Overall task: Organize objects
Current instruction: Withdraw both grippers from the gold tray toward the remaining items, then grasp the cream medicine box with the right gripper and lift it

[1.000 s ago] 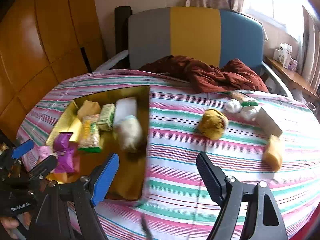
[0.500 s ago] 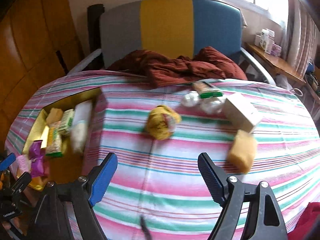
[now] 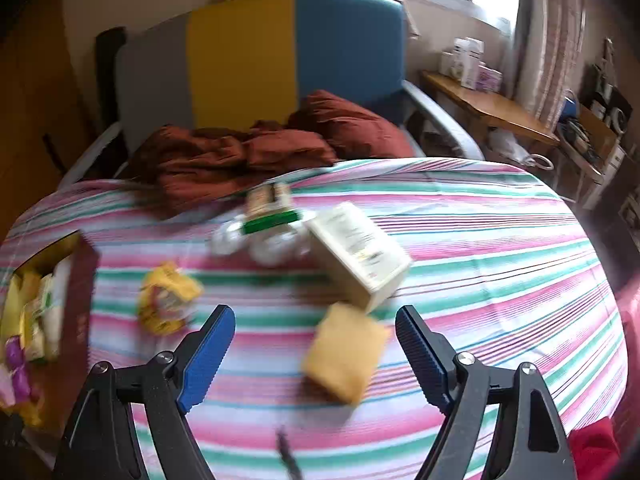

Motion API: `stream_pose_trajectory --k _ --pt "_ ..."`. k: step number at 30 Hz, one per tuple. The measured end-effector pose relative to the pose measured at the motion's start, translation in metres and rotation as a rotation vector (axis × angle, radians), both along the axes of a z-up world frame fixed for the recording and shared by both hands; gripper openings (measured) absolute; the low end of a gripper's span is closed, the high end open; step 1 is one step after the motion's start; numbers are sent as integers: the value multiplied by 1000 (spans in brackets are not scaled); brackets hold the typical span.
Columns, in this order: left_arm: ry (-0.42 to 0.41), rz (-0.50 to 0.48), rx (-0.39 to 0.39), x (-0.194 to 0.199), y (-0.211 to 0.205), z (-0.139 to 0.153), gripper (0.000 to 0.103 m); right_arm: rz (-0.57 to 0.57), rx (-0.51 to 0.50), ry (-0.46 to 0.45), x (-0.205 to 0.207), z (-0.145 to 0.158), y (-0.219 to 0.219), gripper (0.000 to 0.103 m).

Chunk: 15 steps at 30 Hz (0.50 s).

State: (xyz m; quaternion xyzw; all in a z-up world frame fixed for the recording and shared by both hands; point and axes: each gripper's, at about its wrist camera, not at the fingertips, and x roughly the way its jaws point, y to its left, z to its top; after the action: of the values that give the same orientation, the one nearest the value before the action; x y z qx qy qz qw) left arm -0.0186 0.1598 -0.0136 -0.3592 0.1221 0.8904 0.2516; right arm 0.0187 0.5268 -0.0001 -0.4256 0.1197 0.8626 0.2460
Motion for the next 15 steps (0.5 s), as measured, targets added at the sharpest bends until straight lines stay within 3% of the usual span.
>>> stream_pose_trajectory --k 6,15 --pt "-9 -47 -4 1 18 -1 98 -9 26 -68 -18 -19 36 84" --pt "-46 -97 -5 -4 43 -7 98 96 98 -203 -68 -46 59 85"
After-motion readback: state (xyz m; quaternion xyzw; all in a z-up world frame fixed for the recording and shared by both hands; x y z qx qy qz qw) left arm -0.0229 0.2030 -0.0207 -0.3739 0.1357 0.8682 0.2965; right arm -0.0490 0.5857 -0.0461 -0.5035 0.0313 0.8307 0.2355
